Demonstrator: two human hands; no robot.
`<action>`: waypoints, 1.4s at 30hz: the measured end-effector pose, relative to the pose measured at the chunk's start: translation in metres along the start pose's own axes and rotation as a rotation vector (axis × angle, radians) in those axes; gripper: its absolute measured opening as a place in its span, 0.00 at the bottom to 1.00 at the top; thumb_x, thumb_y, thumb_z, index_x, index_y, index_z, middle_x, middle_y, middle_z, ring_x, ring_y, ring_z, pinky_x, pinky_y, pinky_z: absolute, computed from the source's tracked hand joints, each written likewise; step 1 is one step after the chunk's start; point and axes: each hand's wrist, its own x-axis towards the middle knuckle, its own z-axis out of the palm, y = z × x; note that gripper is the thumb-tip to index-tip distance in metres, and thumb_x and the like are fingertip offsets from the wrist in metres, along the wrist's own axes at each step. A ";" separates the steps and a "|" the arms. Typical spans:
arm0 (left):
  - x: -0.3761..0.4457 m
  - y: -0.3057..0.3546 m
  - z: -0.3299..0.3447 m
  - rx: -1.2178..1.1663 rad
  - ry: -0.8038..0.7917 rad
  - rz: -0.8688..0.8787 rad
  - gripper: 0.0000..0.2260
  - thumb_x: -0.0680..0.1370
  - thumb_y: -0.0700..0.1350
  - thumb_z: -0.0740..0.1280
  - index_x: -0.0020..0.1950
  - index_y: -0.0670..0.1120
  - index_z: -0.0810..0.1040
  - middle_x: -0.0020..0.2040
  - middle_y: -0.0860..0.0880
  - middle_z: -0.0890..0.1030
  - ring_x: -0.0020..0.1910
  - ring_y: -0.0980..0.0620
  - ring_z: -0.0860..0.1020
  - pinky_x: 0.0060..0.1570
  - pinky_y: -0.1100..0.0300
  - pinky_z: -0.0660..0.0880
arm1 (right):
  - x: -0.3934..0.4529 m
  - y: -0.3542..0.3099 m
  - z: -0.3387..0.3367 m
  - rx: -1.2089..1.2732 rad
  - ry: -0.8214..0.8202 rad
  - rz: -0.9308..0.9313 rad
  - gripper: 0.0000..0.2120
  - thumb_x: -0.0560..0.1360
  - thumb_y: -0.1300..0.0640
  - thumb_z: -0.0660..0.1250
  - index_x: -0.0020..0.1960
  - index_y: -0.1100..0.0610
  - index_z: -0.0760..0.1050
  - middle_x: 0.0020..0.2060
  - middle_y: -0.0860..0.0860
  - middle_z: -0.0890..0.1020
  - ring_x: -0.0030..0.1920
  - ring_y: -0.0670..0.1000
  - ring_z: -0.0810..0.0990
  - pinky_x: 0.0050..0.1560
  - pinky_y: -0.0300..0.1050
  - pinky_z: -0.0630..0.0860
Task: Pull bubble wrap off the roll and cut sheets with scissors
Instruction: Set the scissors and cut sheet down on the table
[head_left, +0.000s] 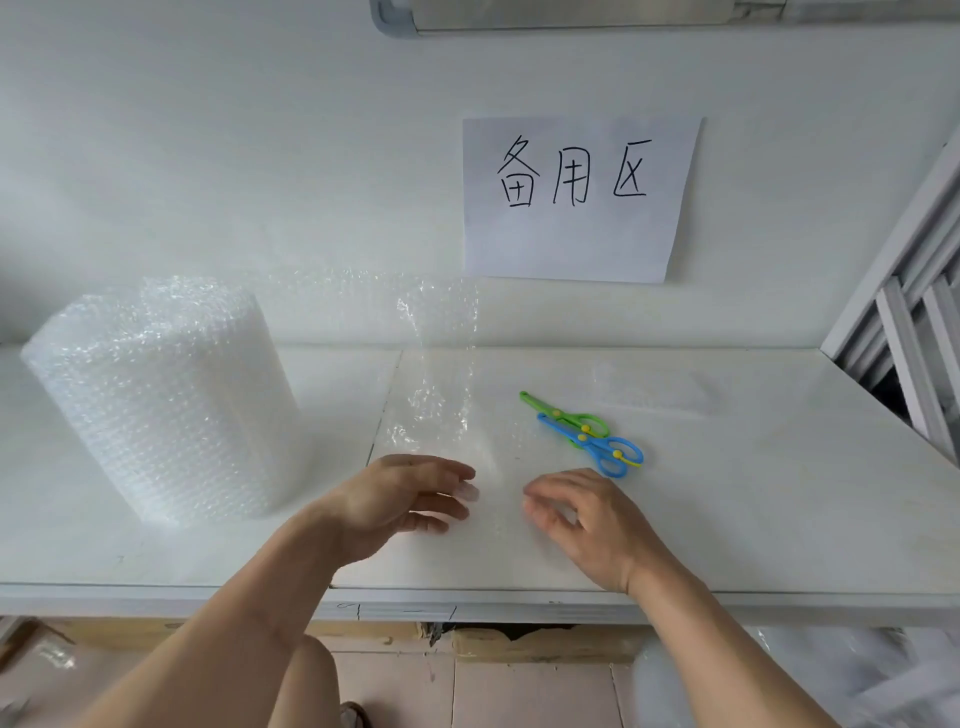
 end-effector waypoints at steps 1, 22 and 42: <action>-0.003 -0.004 -0.005 -0.015 -0.059 0.031 0.20 0.68 0.38 0.71 0.61 0.40 0.80 0.55 0.41 0.84 0.51 0.45 0.82 0.51 0.53 0.76 | -0.003 0.000 -0.001 -0.006 -0.018 -0.012 0.38 0.70 0.24 0.50 0.58 0.50 0.82 0.56 0.41 0.82 0.59 0.43 0.75 0.63 0.40 0.70; 0.004 -0.035 -0.002 0.299 0.157 0.353 0.07 0.73 0.48 0.75 0.42 0.46 0.81 0.43 0.49 0.84 0.45 0.55 0.80 0.52 0.58 0.72 | -0.016 -0.007 -0.013 0.078 -0.127 0.115 0.39 0.58 0.20 0.62 0.61 0.42 0.77 0.51 0.35 0.74 0.56 0.39 0.74 0.57 0.27 0.66; 0.012 -0.035 0.010 0.346 0.414 0.347 0.16 0.77 0.49 0.71 0.64 0.52 0.75 0.43 0.51 0.83 0.37 0.55 0.82 0.40 0.70 0.73 | 0.037 -0.006 0.002 0.055 -0.052 0.367 0.10 0.79 0.45 0.63 0.41 0.47 0.74 0.30 0.42 0.82 0.37 0.40 0.80 0.46 0.45 0.76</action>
